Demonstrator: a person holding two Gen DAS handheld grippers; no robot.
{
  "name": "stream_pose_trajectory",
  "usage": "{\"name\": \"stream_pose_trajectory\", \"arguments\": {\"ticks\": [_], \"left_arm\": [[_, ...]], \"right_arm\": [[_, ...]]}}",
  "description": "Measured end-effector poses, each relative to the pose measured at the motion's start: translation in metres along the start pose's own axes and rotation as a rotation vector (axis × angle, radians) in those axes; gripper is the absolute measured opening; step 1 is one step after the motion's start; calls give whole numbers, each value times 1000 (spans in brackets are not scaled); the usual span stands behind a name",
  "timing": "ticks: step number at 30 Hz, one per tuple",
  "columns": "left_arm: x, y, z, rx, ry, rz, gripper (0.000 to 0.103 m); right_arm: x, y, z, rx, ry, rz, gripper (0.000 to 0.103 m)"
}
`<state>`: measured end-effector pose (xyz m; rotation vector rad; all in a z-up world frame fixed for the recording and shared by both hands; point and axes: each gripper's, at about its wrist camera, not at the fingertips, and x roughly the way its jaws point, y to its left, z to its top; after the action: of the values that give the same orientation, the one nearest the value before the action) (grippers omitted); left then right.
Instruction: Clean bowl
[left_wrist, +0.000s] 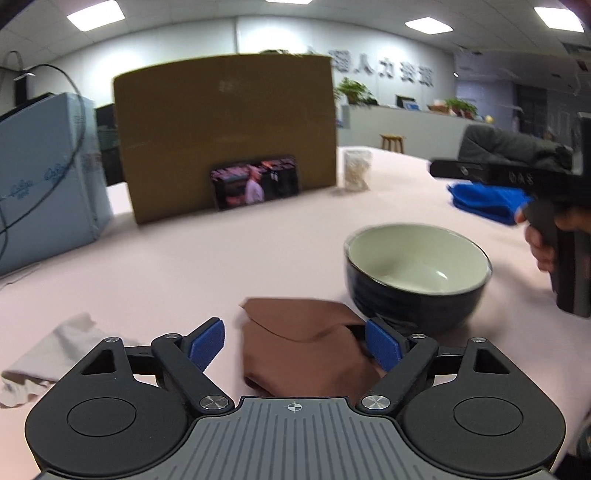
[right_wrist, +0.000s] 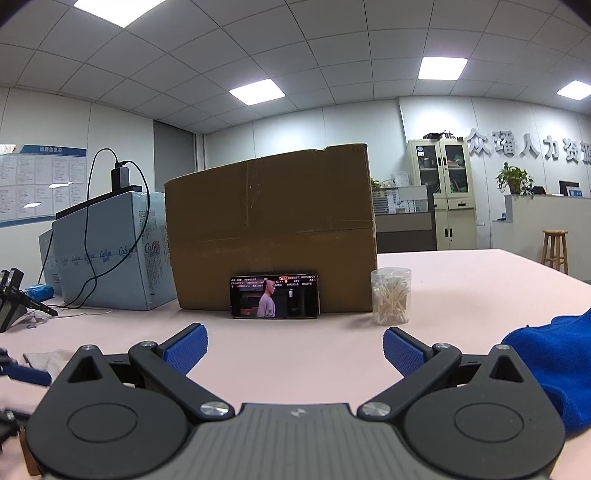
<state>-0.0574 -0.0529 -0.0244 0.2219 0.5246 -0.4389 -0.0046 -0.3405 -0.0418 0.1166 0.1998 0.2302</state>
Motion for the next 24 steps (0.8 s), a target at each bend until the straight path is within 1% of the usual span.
{"name": "stream_pose_trajectory", "arguments": {"ticks": [1,3,5,6,7,8,9,10,11,12,13,14,15,16,18,19,20,21,24], "left_arm": [[3,-3,0,15,14,-7,72],[10,-3,1,8,42,-29,66],[13,0,2,-14,56,-44,63],[14,3,3,-27,62,-49,54],[15,6,3,-38,66,-50,49],[16,9,3,-48,66,-52,47],[16,12,3,-59,65,-53,40],[15,15,2,-70,65,-44,35],[15,19,2,-85,65,-26,32],[14,24,2,-102,66,-7,25],[13,28,2,-117,66,1,15],[12,34,2,-138,64,13,11],[9,37,3,-156,45,17,9],[5,41,4,-174,24,21,8],[-5,44,9,-197,-28,4,8],[-14,44,14,-204,-73,-14,8],[-16,44,17,-203,-89,-22,8],[-24,40,23,-194,-128,-46,8],[-38,27,39,-165,-193,-90,8]], "right_arm": [[0,0,0,4,2,4,103],[-2,1,-1,13,3,18,103],[-4,0,-1,29,7,41,103],[-5,0,-1,40,10,58,103],[-6,0,-2,47,12,65,103],[-7,0,-2,53,14,76,103],[-7,0,-2,54,14,79,103],[-8,1,-2,55,14,83,103],[-9,1,-3,56,14,87,103],[-9,2,-3,57,14,91,103],[-10,2,-3,58,14,95,103],[-10,2,-3,61,14,99,103],[-11,1,-3,64,15,101,103],[-10,1,-3,67,16,101,103],[-10,1,-4,75,19,101,103],[-10,0,-4,79,21,102,103],[-9,-1,-4,86,25,103,103],[-9,-1,-4,91,28,101,103],[-8,-3,-5,103,32,92,103]]}}
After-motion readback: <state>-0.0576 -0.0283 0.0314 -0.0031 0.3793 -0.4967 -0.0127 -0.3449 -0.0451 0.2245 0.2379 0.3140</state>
